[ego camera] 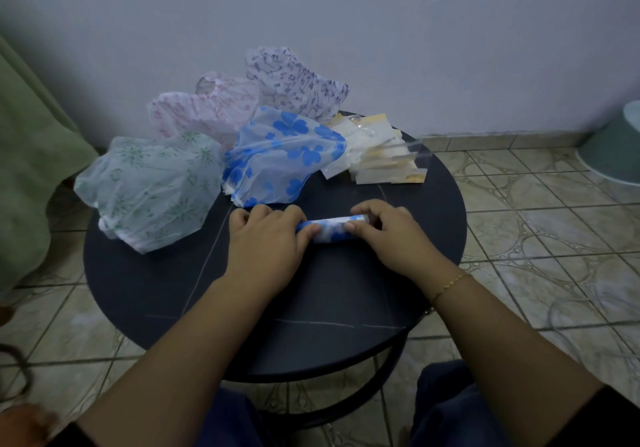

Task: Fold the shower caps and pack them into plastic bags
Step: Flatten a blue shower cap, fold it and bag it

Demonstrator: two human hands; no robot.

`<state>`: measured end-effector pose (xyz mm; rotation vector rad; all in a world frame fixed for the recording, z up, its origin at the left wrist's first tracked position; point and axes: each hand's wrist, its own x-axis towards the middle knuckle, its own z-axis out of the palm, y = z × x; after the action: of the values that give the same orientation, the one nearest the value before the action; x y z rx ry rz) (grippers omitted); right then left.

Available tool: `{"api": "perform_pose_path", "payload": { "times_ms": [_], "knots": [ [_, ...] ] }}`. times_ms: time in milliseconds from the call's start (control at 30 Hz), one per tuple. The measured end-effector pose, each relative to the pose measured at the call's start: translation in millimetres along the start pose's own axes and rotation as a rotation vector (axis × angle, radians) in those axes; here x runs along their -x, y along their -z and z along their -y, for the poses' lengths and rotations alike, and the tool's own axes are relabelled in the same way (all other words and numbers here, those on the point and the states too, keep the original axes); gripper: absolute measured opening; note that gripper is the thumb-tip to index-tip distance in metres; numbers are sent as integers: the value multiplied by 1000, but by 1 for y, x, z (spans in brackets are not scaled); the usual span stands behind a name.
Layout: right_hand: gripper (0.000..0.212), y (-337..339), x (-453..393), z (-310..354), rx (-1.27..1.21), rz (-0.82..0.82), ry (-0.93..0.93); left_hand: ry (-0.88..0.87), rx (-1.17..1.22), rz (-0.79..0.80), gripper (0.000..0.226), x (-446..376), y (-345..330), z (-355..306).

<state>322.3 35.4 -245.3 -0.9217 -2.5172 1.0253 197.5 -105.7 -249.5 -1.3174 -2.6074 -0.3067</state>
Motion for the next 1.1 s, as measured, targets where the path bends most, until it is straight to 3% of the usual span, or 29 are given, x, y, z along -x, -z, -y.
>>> {"api": "perform_pose_path", "payload": {
  "times_ms": [100,200,300,367,467,533,700,1000,1100],
  "knots": [
    [25,-6,-3,4,8,-64,-4,40,-49,-53,45,-3,-13,-1],
    [28,-15,-9,5,142,-109,40,-95,35,-150,41,-6,-19,-3],
    [34,-21,-14,1,276,-154,38,-167,100,38,51,-4,-20,-11],
    [35,-24,-13,2,372,-224,83,-168,91,58,55,-3,-22,-10],
    [31,-29,-11,6,490,-310,274,-190,32,93,79,-3,-21,-9],
    [39,-34,-9,10,536,-199,353,-192,12,140,85,-4,-23,-8],
    [54,-33,-1,9,615,152,273,-177,39,194,88,-4,-23,-9],
    [56,-32,0,8,627,244,229,-212,91,269,87,4,-23,-9],
    [56,-31,3,7,630,229,219,-169,140,310,77,7,-21,-4]
  ]
}}
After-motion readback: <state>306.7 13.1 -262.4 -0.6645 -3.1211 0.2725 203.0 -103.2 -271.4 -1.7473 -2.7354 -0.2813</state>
